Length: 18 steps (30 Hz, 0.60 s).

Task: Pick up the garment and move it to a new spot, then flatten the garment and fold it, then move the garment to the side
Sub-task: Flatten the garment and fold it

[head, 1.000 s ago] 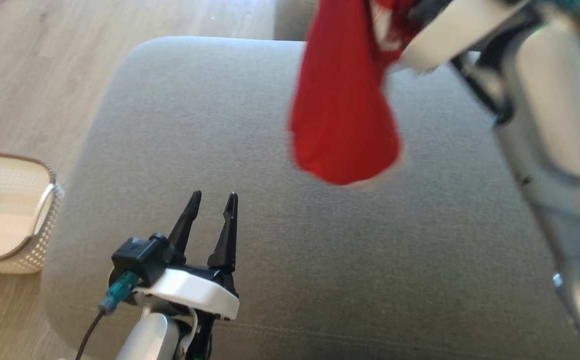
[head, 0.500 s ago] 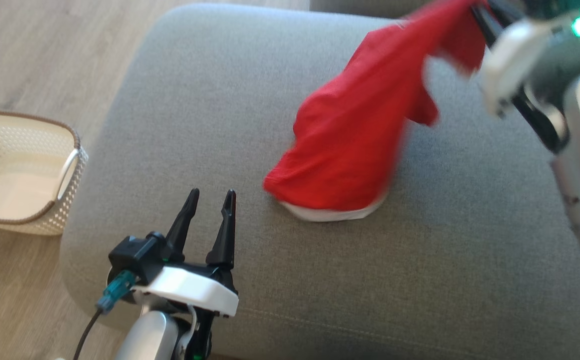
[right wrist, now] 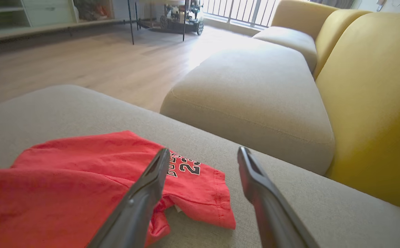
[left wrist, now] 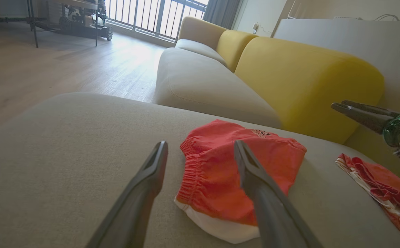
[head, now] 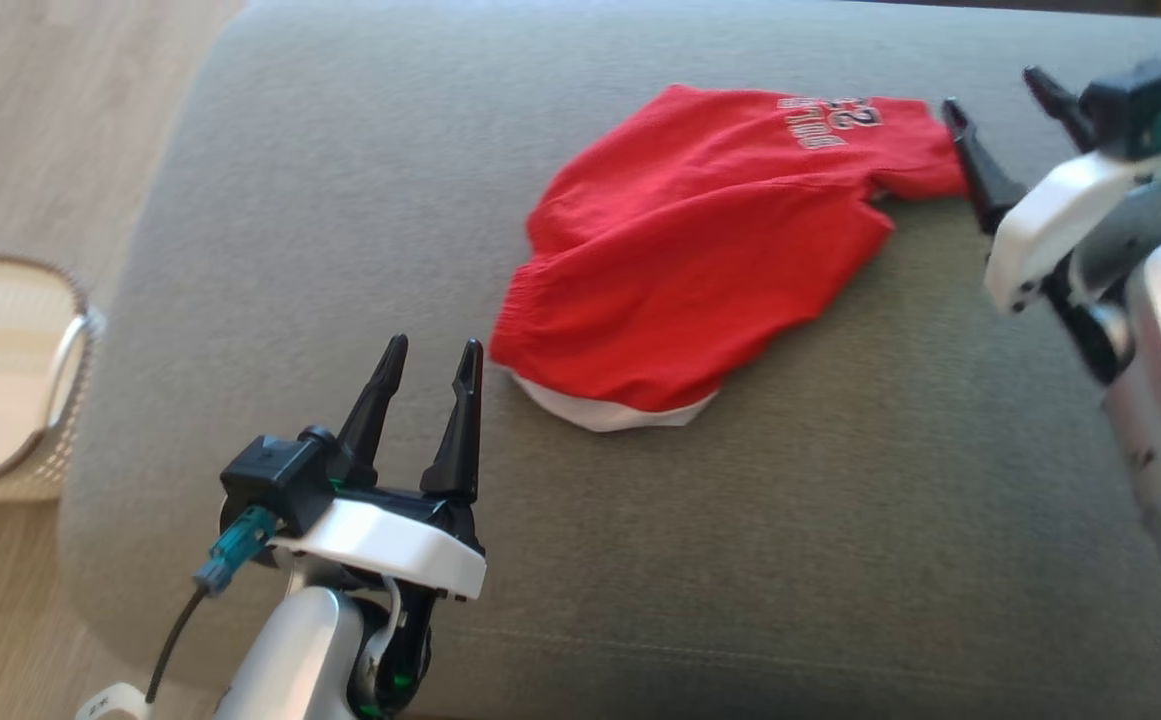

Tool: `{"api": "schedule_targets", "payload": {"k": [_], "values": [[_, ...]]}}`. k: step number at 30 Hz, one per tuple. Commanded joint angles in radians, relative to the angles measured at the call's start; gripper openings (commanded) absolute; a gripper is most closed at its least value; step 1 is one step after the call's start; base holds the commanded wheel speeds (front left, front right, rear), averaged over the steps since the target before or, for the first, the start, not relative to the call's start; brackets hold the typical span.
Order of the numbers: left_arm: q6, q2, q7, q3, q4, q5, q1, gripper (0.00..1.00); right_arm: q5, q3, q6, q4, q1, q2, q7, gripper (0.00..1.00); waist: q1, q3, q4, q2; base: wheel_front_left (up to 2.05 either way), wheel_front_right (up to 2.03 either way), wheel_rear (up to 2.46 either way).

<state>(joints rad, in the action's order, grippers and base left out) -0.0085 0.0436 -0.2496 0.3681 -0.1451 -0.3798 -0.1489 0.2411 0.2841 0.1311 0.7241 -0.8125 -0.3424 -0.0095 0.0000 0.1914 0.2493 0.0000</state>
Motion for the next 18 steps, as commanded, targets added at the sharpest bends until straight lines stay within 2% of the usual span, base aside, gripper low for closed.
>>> {"api": "schedule_targets", "payload": {"k": [1, 4, 8, 9, 12, 18], "values": [[-0.003, 0.007, -0.012, -0.04, 0.026, 0.008, -0.03, 1.0, 0.021, -0.007, 0.0, -0.065, 0.041, 0.028, -0.043, 1.0, 0.0, -0.012, -0.041, 0.0, 0.0, 0.0, 0.0], [-0.005, 0.007, -0.012, -0.042, 0.015, 0.014, -0.032, 1.0, 0.041, -0.024, 0.0, -0.148, 0.124, 0.059, -0.089, 1.0, 0.0, -0.017, -0.085, 0.0, 0.0, 0.0, 0.0], [-0.006, 0.007, -0.012, -0.046, -0.019, 0.001, -0.042, 1.0, 0.048, -0.103, 0.0, -0.279, 0.256, 0.105, -0.132, 1.0, 0.0, -0.019, -0.14, 0.0, 0.0, 0.0, 0.0], [0.001, 0.007, -0.012, -0.052, -0.052, -0.026, -0.046, 1.0, 0.044, -0.148, 0.0, -0.349, 0.322, 0.138, -0.142, 1.0, 0.0, -0.013, -0.167, 0.0, 0.0, 0.0, 0.0], [0.024, 0.007, -0.012, -0.055, -0.126, -0.038, -0.067, 1.0, 0.018, -0.198, 0.0, -0.445, 0.41, 0.18, -0.143, 1.0, 0.0, -0.004, -0.202, 0.0, 0.0, 0.0, 0.0], [0.067, 0.007, -0.012, -0.078, -0.245, -0.013, -0.115, 1.0, -0.021, -0.244, 0.0, -0.561, 0.516, 0.235, -0.118, 1.0, 0.0, 0.014, -0.247, 0.0, 0.0, 0.0, 0.0]]}}
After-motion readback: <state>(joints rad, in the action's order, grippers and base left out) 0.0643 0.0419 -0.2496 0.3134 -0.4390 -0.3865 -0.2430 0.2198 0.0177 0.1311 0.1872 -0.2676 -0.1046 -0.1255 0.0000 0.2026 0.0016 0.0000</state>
